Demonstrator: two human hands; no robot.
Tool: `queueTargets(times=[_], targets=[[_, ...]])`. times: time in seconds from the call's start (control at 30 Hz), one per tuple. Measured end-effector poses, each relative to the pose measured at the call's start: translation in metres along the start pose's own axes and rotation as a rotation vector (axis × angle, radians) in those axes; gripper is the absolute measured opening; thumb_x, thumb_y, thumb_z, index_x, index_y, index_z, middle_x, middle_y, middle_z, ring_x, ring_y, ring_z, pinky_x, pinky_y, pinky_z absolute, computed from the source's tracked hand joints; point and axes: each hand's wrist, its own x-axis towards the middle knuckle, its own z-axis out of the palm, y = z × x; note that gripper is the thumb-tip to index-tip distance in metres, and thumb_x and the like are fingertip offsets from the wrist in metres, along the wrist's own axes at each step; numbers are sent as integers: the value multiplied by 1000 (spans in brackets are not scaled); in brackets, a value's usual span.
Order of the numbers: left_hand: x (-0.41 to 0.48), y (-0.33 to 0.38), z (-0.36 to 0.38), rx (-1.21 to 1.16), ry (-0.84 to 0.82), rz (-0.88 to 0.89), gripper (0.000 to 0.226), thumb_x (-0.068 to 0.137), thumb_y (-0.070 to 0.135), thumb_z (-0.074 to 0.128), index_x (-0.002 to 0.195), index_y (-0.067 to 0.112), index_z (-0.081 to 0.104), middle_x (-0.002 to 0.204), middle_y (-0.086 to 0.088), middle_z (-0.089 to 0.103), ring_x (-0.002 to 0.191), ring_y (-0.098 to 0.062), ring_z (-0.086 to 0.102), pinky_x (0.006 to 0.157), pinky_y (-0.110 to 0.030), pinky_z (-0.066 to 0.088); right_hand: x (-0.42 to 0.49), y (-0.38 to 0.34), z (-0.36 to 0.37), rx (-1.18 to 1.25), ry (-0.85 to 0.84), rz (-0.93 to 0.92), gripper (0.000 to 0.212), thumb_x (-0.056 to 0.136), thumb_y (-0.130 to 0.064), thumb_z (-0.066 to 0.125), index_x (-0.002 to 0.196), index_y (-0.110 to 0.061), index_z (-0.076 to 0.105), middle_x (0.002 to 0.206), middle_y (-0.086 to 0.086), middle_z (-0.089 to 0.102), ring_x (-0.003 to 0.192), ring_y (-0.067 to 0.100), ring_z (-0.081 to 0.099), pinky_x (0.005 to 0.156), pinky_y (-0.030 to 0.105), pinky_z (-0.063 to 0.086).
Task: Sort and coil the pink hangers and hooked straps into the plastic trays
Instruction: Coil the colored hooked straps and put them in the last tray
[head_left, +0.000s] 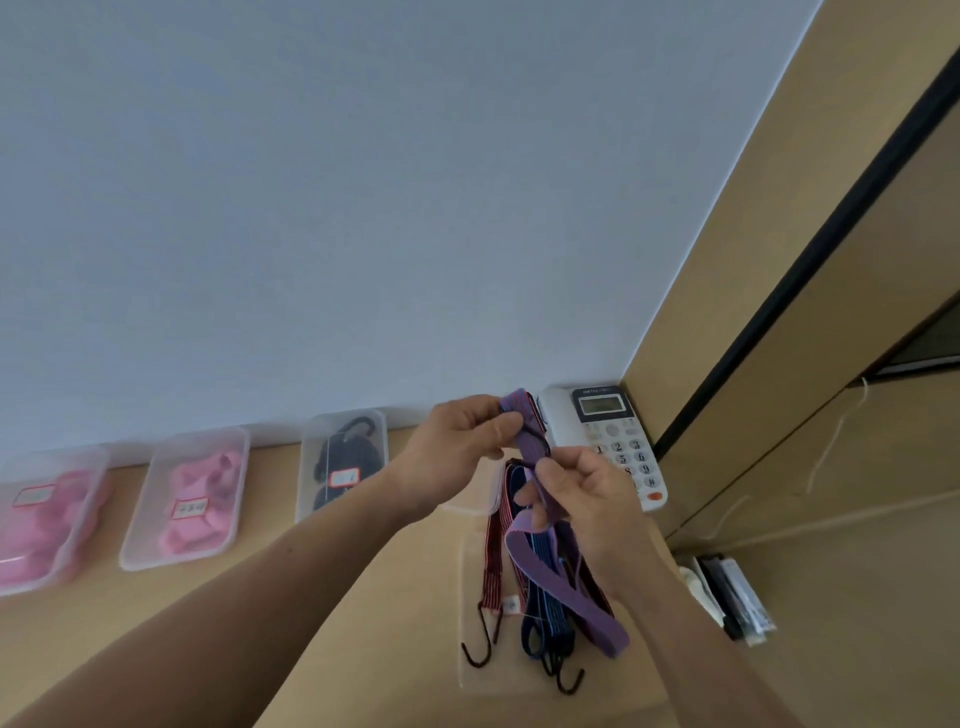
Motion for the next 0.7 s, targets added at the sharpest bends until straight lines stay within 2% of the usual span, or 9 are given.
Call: queueTargets(times=[0.03, 0.23, 0.37, 0.43, 0.5, 0.57, 0.63, 0.7], targets=[[2, 1, 0, 12, 4, 5, 18, 100, 14, 53, 104, 7, 70, 90, -3, 73, 80, -7, 64, 74, -24, 48, 1, 0, -1, -35, -2, 6, 7, 95, -12, 58, 94, -5, 60, 67, 14, 70, 45, 17, 56, 48, 26, 50], [9, 0, 12, 35, 137, 39, 16, 99, 14, 56, 104, 4, 68, 87, -15, 74, 77, -19, 65, 70, -29, 49, 13, 1, -6, -149, 40, -23, 24, 95, -20, 61, 76, -5, 62, 49, 9, 59, 34, 15, 46, 35, 21, 39], [8, -2, 24, 168, 160, 106, 13, 98, 15, 57, 101, 11, 69, 80, 3, 75, 71, -6, 66, 68, -18, 49, 17, 7, -14, -228, 76, -1, 34, 93, -27, 64, 65, -9, 64, 47, 10, 59, 33, 15, 47, 34, 21, 39], [6, -3, 28, 336, 161, 165, 17, 97, 23, 55, 98, 13, 69, 81, 5, 74, 76, -12, 68, 72, -29, 54, 19, 6, -18, -228, 75, 46, 40, 91, -33, 65, 58, -11, 63, 47, 12, 58, 34, 18, 47, 34, 23, 40], [5, -6, 29, 578, 174, 272, 22, 96, 31, 51, 99, 17, 68, 78, 7, 70, 71, -14, 63, 72, -35, 53, 21, 5, -23, -194, 41, 107, 46, 91, -42, 64, 58, -10, 64, 49, 15, 60, 36, 23, 48, 37, 27, 41], [3, -7, 31, 793, 217, 459, 21, 98, 31, 52, 102, 20, 69, 72, 10, 63, 64, -11, 54, 63, -31, 49, 22, 1, -26, -126, -11, 144, 53, 88, -55, 60, 61, -11, 67, 53, 18, 62, 38, 24, 50, 41, 29, 41], [2, -5, 32, 947, 190, 627, 23, 100, 29, 53, 103, 15, 71, 74, 6, 66, 62, -12, 57, 56, -33, 49, 25, -4, -27, -71, -33, 158, 57, 78, -66, 57, 64, -13, 70, 54, 17, 62, 38, 22, 50, 41, 26, 39], [3, -6, 33, 1051, 148, 739, 22, 100, 23, 52, 103, 11, 71, 80, 2, 68, 65, -17, 60, 52, -34, 49, 26, -6, -28, -44, -32, 146, 61, 76, -71, 58, 67, -12, 70, 55, 16, 62, 38, 20, 49, 39, 23, 37]])
